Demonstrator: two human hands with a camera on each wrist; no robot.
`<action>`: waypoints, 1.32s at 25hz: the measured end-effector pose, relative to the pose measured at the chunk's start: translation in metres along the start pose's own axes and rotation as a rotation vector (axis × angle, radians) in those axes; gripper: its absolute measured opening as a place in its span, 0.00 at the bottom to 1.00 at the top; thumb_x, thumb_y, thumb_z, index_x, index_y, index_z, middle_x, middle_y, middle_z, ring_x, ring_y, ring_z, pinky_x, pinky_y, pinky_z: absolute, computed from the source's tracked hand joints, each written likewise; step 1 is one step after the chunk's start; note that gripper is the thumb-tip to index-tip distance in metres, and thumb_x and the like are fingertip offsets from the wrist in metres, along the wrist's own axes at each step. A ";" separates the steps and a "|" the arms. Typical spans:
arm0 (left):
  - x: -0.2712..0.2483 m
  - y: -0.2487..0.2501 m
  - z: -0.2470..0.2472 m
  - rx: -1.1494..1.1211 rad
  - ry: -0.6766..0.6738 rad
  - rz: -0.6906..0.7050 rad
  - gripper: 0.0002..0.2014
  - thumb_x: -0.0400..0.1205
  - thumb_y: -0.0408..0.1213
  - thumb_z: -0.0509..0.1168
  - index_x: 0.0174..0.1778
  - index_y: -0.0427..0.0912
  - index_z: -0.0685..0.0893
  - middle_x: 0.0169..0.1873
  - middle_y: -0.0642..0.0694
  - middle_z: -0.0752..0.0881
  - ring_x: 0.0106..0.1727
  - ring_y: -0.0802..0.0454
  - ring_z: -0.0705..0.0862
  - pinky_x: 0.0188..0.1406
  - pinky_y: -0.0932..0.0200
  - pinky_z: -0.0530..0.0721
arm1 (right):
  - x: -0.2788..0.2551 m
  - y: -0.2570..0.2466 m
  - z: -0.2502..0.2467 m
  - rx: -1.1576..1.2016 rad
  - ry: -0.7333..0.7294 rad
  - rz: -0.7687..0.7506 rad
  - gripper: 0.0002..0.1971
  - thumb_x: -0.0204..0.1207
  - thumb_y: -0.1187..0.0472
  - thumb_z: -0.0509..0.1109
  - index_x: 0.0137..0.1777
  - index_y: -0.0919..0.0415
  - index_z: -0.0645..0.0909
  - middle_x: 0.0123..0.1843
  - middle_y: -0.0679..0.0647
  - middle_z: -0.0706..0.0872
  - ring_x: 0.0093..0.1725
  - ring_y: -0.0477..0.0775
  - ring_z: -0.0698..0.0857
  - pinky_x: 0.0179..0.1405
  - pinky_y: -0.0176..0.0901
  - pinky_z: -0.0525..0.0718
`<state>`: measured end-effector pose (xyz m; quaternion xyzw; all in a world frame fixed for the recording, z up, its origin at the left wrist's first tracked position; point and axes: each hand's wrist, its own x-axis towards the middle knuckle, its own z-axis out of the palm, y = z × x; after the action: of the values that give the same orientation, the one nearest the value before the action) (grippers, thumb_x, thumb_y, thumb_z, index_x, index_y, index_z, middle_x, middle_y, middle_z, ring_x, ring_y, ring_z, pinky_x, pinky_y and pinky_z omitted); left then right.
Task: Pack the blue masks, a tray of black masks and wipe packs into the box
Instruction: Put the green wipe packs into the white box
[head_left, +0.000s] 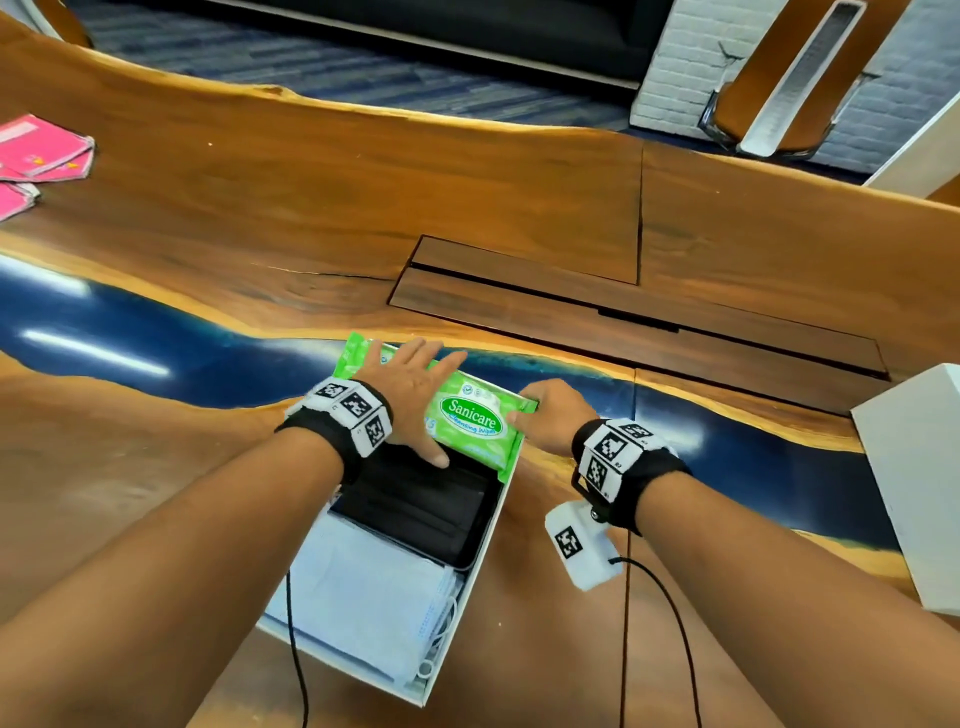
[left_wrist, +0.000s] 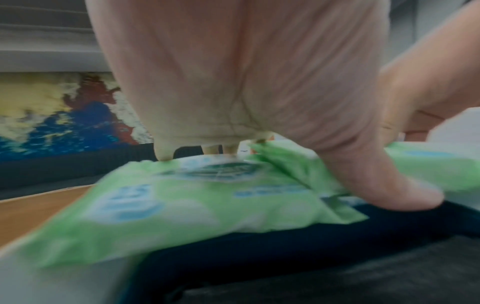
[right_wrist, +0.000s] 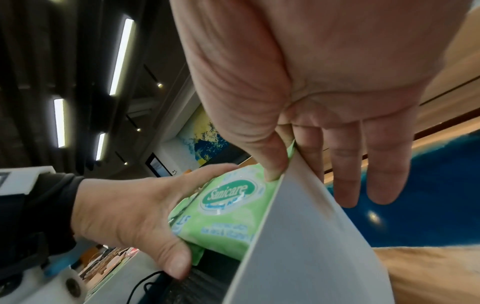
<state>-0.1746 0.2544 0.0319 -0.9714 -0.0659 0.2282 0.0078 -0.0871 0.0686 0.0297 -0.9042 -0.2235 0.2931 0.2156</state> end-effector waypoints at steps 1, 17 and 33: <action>-0.002 -0.010 -0.001 -0.023 -0.005 -0.012 0.67 0.59 0.75 0.71 0.85 0.56 0.38 0.86 0.49 0.47 0.87 0.47 0.45 0.80 0.27 0.46 | 0.002 -0.001 0.000 0.049 0.015 0.028 0.09 0.78 0.57 0.71 0.53 0.61 0.87 0.44 0.53 0.85 0.45 0.54 0.83 0.41 0.42 0.76; -0.006 -0.016 0.016 0.151 0.080 -0.029 0.61 0.65 0.83 0.49 0.84 0.50 0.31 0.87 0.47 0.40 0.87 0.41 0.44 0.76 0.21 0.49 | -0.005 -0.038 0.016 -0.399 -0.047 -0.502 0.44 0.75 0.40 0.71 0.85 0.41 0.50 0.88 0.53 0.48 0.86 0.57 0.51 0.83 0.58 0.58; -0.004 -0.025 0.024 0.063 0.078 0.005 0.52 0.74 0.68 0.53 0.84 0.51 0.29 0.85 0.49 0.32 0.86 0.47 0.34 0.79 0.24 0.43 | 0.006 -0.017 0.021 -0.629 -0.148 -0.569 0.28 0.85 0.40 0.55 0.84 0.40 0.58 0.88 0.47 0.46 0.87 0.54 0.42 0.85 0.61 0.50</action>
<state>-0.1917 0.2788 0.0133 -0.9790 -0.0558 0.1921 0.0403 -0.1003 0.0911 0.0209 -0.8049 -0.5573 0.2034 -0.0148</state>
